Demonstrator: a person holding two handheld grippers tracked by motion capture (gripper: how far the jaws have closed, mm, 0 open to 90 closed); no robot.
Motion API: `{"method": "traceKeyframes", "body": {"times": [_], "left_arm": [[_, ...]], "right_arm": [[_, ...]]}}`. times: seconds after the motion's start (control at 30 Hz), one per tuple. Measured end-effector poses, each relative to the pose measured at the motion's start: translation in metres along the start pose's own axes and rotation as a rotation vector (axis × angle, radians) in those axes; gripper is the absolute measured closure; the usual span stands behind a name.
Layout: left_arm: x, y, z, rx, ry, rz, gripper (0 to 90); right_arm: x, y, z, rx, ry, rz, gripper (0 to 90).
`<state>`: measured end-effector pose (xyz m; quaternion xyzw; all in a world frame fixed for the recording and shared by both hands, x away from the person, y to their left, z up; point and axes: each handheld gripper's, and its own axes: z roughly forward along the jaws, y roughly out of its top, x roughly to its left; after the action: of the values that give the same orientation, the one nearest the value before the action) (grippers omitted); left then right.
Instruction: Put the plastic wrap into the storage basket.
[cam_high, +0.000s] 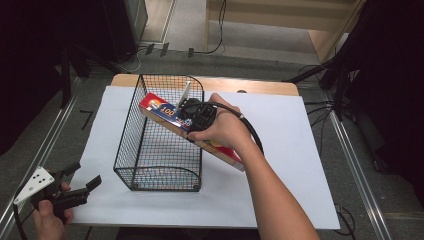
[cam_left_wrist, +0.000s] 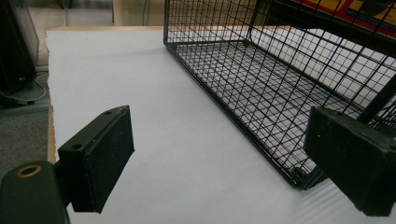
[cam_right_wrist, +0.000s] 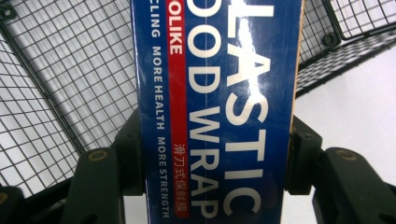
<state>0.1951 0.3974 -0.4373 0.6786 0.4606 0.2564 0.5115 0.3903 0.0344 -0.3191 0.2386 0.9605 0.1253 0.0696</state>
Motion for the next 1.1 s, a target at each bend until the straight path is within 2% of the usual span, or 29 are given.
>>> {"method": "traceKeyframes", "body": {"times": [0.13, 0.43, 0.6, 0.63, 0.7, 0.77, 0.8, 0.83, 0.9, 1.0, 1.1], "left_arm": [[0.000, 0.000, 0.000, -0.001, 0.000, 0.000, 8.8], [0.000, 0.000, 0.000, 0.000, -0.002, 0.001, 8.8], [0.000, 0.000, 0.000, 0.002, 0.000, -0.001, 8.8], [0.000, 0.000, 0.000, 0.001, 0.000, -0.001, 8.8], [0.000, 0.000, 0.000, 0.000, -0.002, -0.001, 8.8], [0.001, -0.001, -0.001, -0.001, 0.000, 0.000, 8.8], [0.001, -0.001, -0.001, -0.003, 0.002, -0.003, 8.8], [0.001, -0.001, -0.002, -0.002, 0.002, -0.003, 8.8], [0.002, -0.001, -0.002, -0.004, 0.002, -0.006, 8.8], [0.001, -0.001, -0.001, 0.001, 0.002, -0.003, 8.8], [0.000, -0.001, 0.001, 0.008, 0.002, 0.003, 8.8]], "right_arm": [[0.002, 0.004, 0.000, 0.004, -0.004, -0.022, 40.6], [0.009, 0.011, 0.002, 0.018, -0.013, -0.031, 40.4], [0.009, 0.011, 0.004, 0.017, -0.002, -0.025, 38.4], [0.009, 0.010, 0.003, 0.003, -0.005, -0.013, 35.4], [0.007, 0.007, -0.004, -0.031, -0.039, 0.046, 19.6], [-0.002, 0.004, -0.014, -0.044, -0.010, 0.098, 8.6], [-0.007, 0.003, -0.022, -0.071, -0.010, 0.136, 10.0], [-0.012, -0.001, -0.031, -0.121, -0.038, 0.151, 12.2], [-0.021, -0.010, -0.044, -0.152, -0.052, 0.173, 10.6], [-0.035, -0.024, -0.053, -0.164, -0.089, 0.218, 10.8], [-0.044, -0.038, -0.050, -0.165, -0.099, 0.258, 10.3]]}}
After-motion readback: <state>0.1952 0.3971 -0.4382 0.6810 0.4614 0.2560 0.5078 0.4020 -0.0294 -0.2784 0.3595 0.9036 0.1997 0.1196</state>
